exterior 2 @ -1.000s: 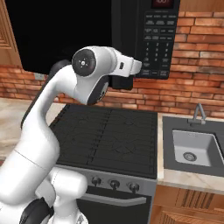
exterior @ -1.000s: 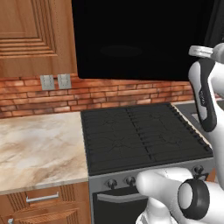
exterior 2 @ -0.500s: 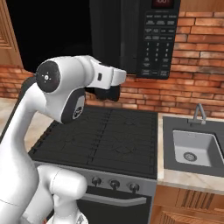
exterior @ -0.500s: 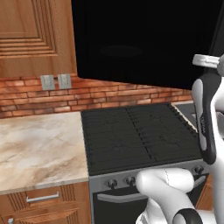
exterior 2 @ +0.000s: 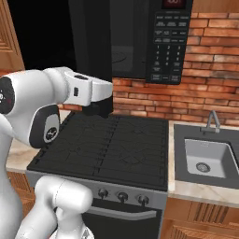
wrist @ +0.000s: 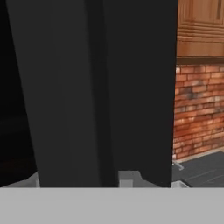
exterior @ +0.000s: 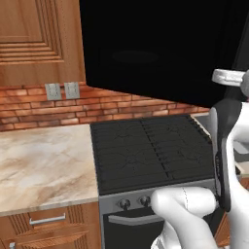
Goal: Pick the cheese from the counter and place it in the microwave. Then turn on the microwave.
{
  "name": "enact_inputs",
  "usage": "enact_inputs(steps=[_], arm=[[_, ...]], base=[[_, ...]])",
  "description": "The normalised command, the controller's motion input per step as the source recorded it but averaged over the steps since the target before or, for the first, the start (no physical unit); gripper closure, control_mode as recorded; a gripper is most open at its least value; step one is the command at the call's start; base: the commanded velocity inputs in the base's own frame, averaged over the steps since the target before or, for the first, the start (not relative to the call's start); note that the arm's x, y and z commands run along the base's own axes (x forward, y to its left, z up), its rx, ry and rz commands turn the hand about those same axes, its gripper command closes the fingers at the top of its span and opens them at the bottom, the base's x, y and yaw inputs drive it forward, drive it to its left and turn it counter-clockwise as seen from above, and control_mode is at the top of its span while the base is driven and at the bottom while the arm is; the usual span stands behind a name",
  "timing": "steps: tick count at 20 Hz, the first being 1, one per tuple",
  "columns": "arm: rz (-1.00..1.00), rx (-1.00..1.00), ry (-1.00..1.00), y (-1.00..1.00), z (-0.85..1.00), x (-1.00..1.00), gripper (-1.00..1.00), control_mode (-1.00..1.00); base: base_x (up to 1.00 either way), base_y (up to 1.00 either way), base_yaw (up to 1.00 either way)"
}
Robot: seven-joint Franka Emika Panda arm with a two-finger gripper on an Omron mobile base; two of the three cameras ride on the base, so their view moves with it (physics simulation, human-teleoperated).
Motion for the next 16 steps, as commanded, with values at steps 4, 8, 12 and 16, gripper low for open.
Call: enact_inputs(steps=[4, 8, 12, 16], arm=[[-0.02, -0.02, 0.01, 0.06, 0.11, -0.31, -1.00, -1.00], [0.00, 0.00, 0.03, 0.00, 0.14, -0.12, -1.00, -1.00], [0.00, 0.00, 0.06, 0.00, 0.20, -0.36, -1.00, -1.00], [0.00, 0.00, 0.08, 0.01, 0.24, -0.75, -1.00, -1.00]], base=[[0.00, 0.00, 0.00], [0.00, 0.00, 0.00], [0.00, 0.00, 0.00], [0.00, 0.00, 0.00]])
